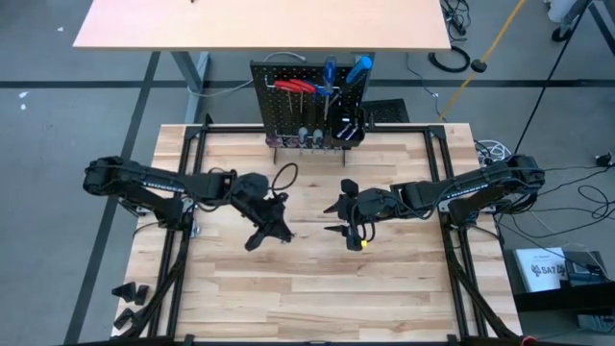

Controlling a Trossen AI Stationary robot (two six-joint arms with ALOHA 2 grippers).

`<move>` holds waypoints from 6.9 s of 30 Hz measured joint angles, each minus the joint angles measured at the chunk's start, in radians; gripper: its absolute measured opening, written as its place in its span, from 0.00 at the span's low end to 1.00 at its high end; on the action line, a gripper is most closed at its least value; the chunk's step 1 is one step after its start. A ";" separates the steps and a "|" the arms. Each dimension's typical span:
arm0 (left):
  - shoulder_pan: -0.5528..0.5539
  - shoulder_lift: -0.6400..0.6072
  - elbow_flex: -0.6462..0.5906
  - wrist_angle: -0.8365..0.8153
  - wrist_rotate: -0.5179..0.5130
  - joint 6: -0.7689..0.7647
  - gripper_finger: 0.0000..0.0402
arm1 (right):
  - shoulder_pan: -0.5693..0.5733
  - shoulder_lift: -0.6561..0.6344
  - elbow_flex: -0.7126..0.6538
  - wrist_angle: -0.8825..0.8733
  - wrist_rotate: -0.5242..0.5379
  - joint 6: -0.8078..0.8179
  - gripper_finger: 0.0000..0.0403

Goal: Hang tools onto peg board
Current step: Put the extension bar into the black bin on the peg board

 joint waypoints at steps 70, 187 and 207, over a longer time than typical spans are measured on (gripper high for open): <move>-0.153 0.121 0.001 0.384 -0.197 0.183 0.11 | 0.018 0.108 0.000 0.359 -0.161 -0.122 0.51; -0.071 -0.112 0.001 -0.181 -0.873 0.171 0.37 | -0.153 -0.136 0.000 0.408 0.662 -0.426 0.07; -0.071 -0.082 0.001 -0.174 -0.873 0.171 0.37 | -0.297 -0.135 0.000 0.361 0.546 -0.331 0.07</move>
